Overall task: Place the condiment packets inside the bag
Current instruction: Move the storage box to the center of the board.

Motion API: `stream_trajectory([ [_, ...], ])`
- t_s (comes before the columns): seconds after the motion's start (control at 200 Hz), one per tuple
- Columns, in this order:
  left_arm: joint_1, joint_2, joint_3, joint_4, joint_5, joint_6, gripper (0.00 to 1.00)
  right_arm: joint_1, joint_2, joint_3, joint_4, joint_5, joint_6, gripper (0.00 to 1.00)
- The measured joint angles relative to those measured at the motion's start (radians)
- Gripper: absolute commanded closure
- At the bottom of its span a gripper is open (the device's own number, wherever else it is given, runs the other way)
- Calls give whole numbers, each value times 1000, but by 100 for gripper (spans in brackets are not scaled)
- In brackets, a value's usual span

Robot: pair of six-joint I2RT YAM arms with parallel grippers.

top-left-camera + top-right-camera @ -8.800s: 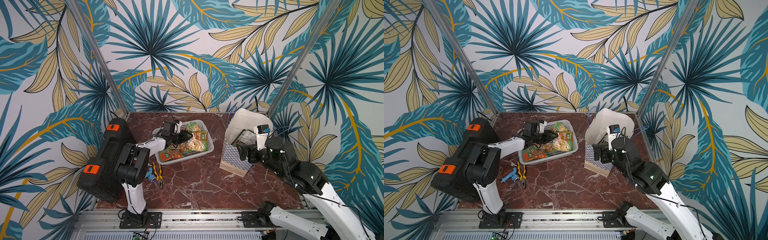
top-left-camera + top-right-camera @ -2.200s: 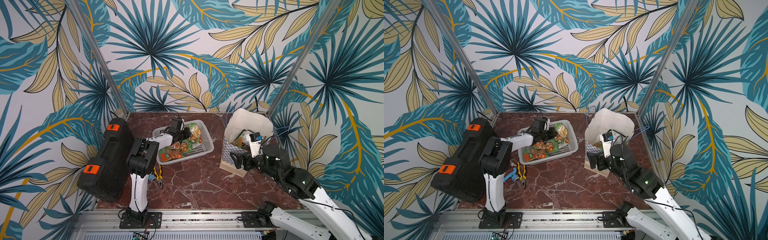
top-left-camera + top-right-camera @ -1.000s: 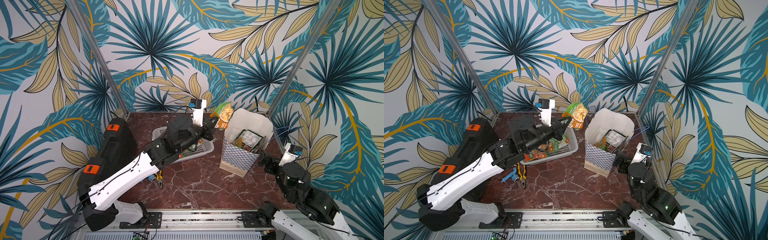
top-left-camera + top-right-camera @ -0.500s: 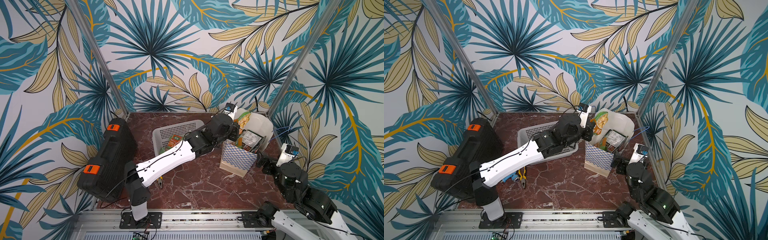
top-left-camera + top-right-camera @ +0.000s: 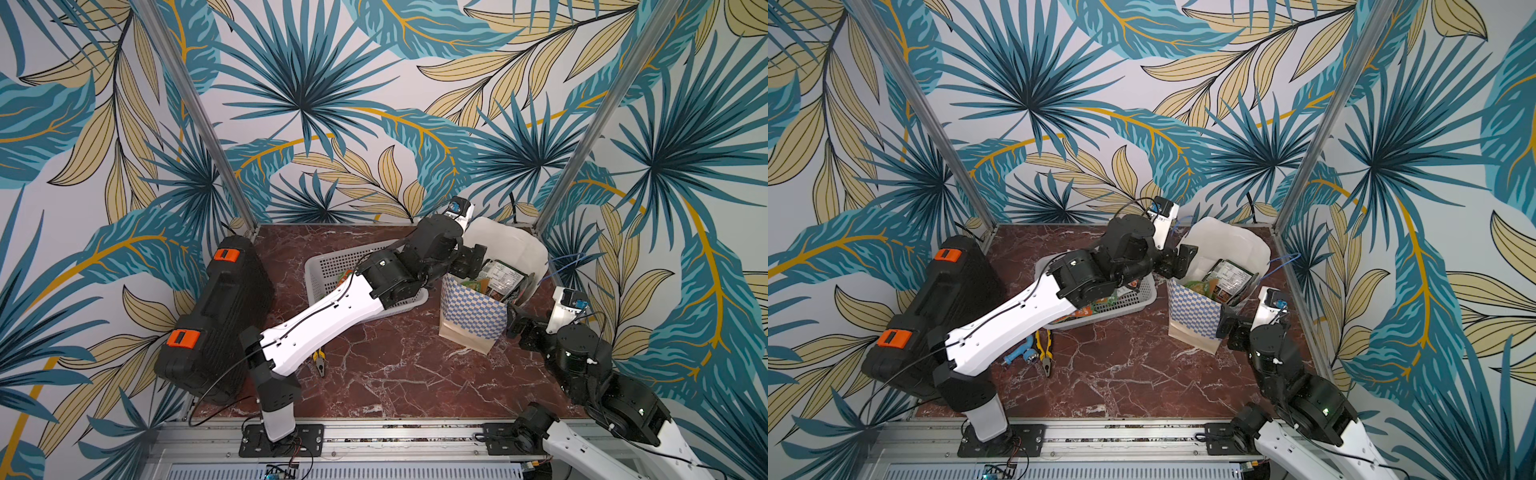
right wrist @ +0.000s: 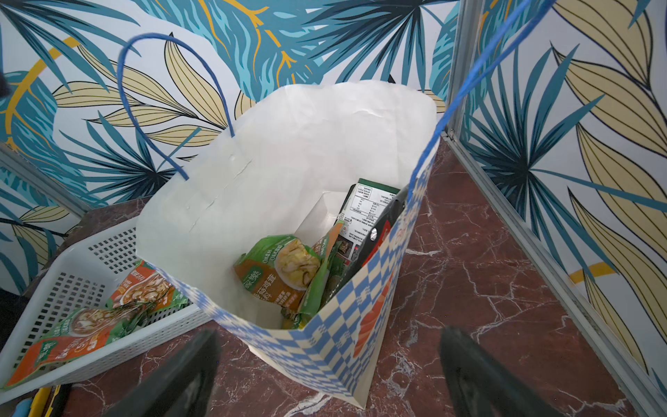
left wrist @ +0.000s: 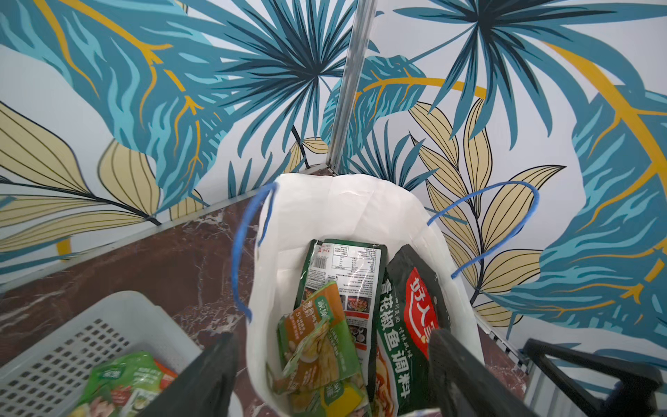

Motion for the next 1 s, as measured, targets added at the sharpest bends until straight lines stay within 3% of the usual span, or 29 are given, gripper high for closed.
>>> stream_trajectory([
  [0.165, 0, -230, -186, 17, -80, 33, 0, 0, 23, 0, 32, -69, -20, 1],
  [0.315, 31, -380, -377, 38, -154, 37, 0, 0, 73, 2, 92, -209, -58, 1],
  [0.616, 326, -552, -815, 74, -151, -46, 0, 8, 240, 52, 216, -487, -114, 1],
  [1.002, 606, -642, -1146, 265, -144, -141, 0, 115, 443, 257, 214, -594, -250, 1],
])
